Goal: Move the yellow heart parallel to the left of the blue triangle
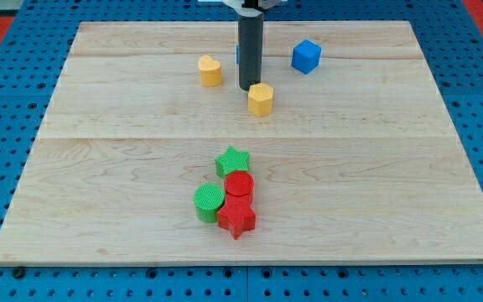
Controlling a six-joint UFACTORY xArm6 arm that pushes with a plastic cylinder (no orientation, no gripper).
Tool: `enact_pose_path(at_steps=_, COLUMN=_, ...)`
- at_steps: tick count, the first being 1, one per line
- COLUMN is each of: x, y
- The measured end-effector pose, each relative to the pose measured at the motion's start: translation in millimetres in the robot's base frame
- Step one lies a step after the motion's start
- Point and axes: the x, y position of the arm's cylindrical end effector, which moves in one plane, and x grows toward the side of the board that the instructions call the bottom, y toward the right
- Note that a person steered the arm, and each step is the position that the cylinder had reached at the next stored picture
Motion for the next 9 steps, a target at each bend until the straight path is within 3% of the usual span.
enact_pose_path(at_steps=2, x=-37, y=-76)
enact_pose_path(at_steps=9, x=-24, y=-57)
